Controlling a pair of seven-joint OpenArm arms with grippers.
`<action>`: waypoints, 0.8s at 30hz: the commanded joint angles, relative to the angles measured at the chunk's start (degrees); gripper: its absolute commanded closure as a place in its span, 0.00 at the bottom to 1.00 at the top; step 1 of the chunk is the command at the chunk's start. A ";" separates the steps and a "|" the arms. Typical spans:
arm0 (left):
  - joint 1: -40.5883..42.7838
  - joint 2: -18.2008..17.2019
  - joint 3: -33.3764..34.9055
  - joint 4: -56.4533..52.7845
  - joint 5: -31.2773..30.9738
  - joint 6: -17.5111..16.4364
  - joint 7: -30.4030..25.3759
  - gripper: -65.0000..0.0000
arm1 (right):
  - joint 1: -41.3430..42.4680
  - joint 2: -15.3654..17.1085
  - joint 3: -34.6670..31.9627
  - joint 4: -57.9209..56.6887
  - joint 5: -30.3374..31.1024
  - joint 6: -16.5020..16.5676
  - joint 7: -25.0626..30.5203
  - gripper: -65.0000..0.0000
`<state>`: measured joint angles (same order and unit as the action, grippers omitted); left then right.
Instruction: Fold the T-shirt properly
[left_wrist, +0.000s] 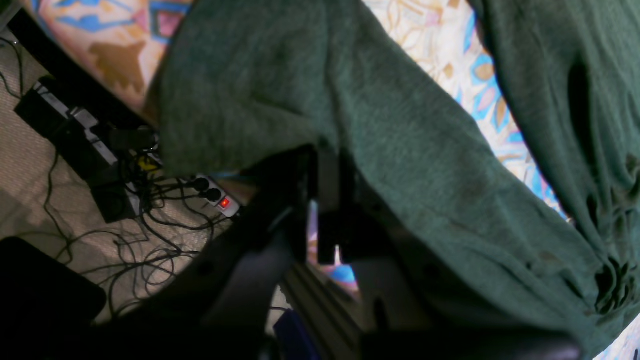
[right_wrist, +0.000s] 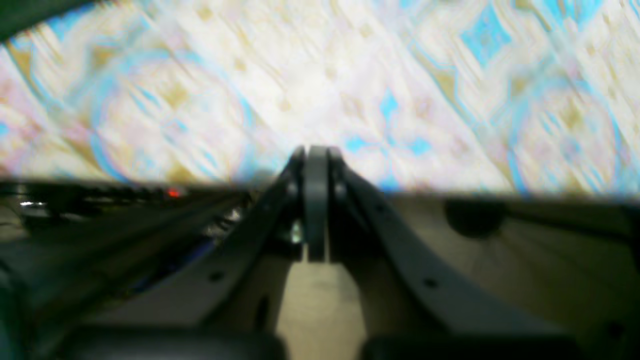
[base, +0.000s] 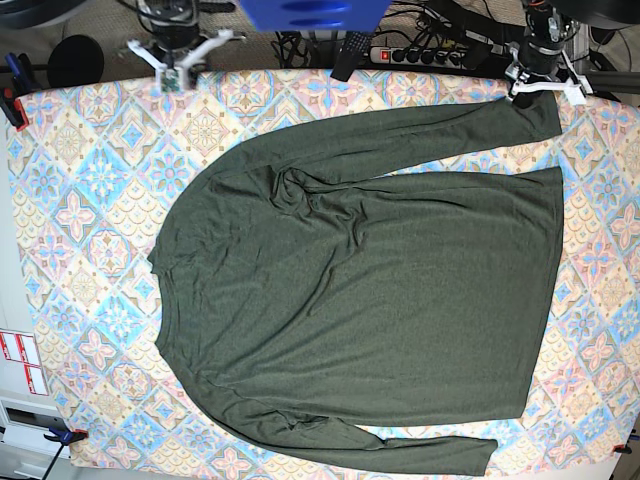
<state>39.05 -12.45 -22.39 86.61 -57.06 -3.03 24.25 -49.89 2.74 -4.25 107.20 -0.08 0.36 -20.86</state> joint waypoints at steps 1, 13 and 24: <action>0.47 -0.70 -1.21 0.82 -0.22 -0.36 -0.56 1.00 | -0.35 0.82 -1.07 0.89 -0.23 0.03 -0.98 0.98; 0.56 -0.70 -1.65 0.82 0.13 -0.45 -0.56 1.00 | 13.89 2.75 -8.10 0.54 0.12 0.03 -11.97 0.78; 0.56 -0.78 -1.65 0.82 0.22 -0.45 -0.56 1.00 | 23.21 2.75 -7.84 0.19 0.30 0.03 -20.15 0.62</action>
<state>39.05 -12.56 -23.73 86.61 -56.69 -3.03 24.27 -26.79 5.26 -12.27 106.50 0.16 0.36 -42.06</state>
